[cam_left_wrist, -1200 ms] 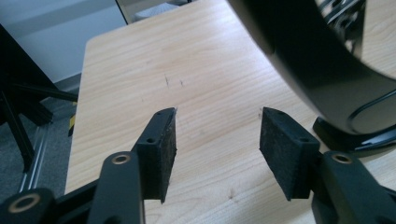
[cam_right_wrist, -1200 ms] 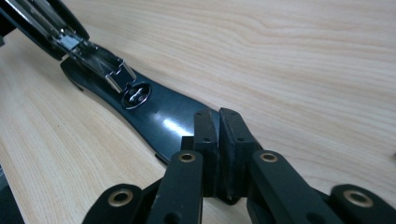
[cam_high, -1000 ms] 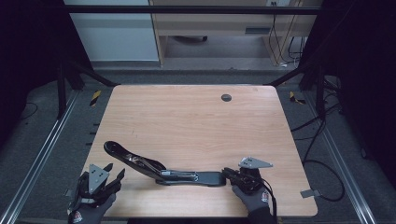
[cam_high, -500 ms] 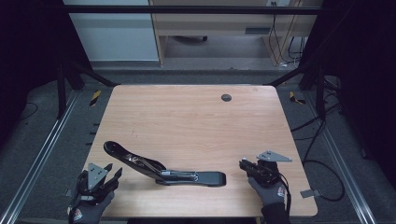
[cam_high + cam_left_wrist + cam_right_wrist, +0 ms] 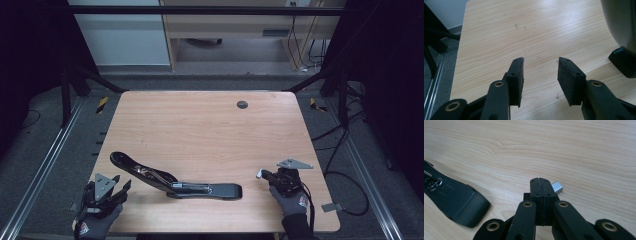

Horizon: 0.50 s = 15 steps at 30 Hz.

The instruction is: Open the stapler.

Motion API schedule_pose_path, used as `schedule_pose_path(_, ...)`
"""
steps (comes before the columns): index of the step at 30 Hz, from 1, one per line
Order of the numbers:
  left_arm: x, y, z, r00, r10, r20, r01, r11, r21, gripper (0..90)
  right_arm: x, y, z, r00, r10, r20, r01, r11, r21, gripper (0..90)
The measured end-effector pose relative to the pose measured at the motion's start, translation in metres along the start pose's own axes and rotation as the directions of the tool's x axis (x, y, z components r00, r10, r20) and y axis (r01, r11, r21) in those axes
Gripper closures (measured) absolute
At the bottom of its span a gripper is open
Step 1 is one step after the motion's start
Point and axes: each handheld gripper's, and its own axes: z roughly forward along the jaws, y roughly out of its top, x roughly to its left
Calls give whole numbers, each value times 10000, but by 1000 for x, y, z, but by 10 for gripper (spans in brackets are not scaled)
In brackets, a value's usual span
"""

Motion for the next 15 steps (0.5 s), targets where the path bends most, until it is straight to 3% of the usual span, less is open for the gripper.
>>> schedule_pose_path(15, 0, 0, 1, 10000, 20, 74, -21, 9999, 102, 556, 5, 9, 30, 9996, -233, 182, 220, 9974, 686, 900)
